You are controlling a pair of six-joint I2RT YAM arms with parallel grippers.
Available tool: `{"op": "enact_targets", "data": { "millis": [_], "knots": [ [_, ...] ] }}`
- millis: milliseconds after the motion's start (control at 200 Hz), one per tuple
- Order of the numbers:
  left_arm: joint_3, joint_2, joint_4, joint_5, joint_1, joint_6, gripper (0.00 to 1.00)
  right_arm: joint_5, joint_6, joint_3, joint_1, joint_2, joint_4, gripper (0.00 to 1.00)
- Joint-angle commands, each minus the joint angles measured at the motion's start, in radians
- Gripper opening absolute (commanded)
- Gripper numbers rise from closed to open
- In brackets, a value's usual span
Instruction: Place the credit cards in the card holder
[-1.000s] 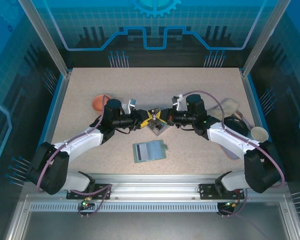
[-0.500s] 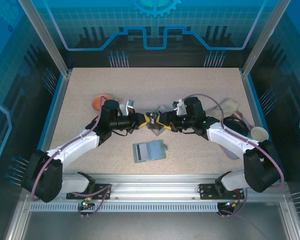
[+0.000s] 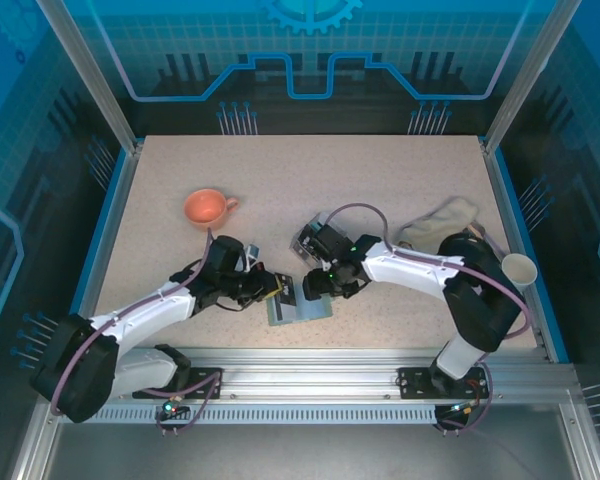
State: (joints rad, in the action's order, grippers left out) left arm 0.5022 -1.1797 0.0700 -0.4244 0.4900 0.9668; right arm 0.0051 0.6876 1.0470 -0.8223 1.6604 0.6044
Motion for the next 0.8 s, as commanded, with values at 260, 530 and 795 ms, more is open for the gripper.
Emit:
{"op": "enact_targets", "data": {
  "millis": [260, 530, 795],
  "knots": [
    [-0.014, -0.044, -0.046, 0.033, 0.032, -0.019, 0.0, 0.147, -0.037, 0.053, -0.018, 0.08, 0.111, 0.56],
    [-0.02, -0.108, -0.109, 0.026, 0.046, -0.026, 0.0, 0.087, -0.033, 0.021, 0.003, 0.111, 0.067, 0.25],
    [-0.056, -0.162, -0.144, 0.053, 0.059, -0.069, 0.0, 0.0, -0.018, -0.041, 0.053, 0.112, -0.004, 0.1]
  ]
}}
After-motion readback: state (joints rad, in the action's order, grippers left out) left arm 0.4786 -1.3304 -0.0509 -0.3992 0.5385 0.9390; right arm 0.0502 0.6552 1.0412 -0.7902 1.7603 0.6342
